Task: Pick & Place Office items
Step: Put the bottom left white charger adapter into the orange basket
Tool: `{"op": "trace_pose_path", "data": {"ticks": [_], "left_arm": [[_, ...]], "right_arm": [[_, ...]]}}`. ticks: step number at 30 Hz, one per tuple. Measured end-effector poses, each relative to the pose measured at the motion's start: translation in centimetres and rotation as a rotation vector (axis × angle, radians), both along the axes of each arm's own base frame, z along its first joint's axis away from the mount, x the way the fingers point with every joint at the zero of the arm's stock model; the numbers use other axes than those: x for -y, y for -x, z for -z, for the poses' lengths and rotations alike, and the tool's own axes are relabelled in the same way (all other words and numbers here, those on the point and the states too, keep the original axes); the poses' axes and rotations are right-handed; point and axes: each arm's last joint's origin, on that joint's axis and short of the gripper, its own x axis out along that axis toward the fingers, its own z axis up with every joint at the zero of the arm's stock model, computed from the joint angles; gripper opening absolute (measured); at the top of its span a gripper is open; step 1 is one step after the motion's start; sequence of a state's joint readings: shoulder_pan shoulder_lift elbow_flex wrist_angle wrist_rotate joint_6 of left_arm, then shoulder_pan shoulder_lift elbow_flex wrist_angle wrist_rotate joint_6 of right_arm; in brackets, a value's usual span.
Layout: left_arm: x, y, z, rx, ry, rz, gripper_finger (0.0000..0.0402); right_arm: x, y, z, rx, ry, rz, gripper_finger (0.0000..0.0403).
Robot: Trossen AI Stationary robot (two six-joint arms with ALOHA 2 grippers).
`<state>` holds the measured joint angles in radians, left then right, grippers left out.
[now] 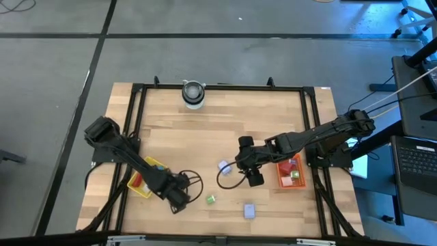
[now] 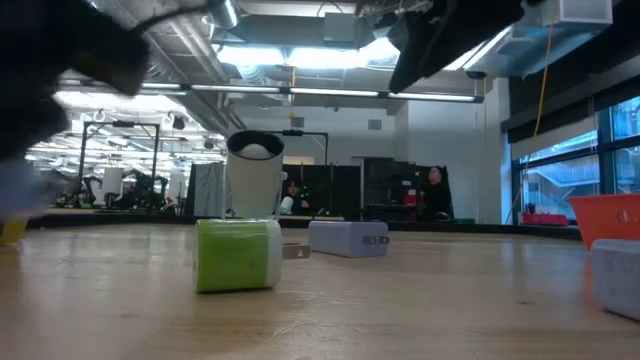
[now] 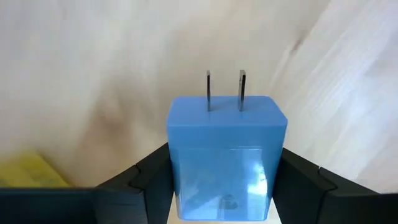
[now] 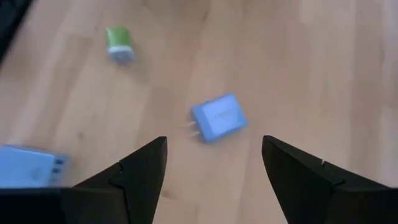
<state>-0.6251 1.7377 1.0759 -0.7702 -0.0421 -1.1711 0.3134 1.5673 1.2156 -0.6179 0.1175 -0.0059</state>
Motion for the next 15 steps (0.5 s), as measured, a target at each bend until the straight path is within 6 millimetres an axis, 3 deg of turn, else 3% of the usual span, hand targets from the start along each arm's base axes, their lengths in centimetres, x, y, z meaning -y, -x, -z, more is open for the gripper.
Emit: {"op": "trace_pose_path", "data": {"ticks": [5,10,15], "left_arm": [[-2.1,-0.7,-3.8,0.241,-0.091,0.065,0.0208],[-5.0,0.1,-8.1,0.478,-0.207,0.091,0.0208],[-8.6,1.4,-10.2,0.690,-0.259,0.104,0.0208]], "right_arm": [[0.5,0.4,0.2,-0.015,0.174,0.030,0.0263],[0.9,0.3,0.2,-0.002,0.344,-0.017,0.0263],[0.9,-0.2,-0.2,0.055,0.453,-0.067,0.0263]]}}
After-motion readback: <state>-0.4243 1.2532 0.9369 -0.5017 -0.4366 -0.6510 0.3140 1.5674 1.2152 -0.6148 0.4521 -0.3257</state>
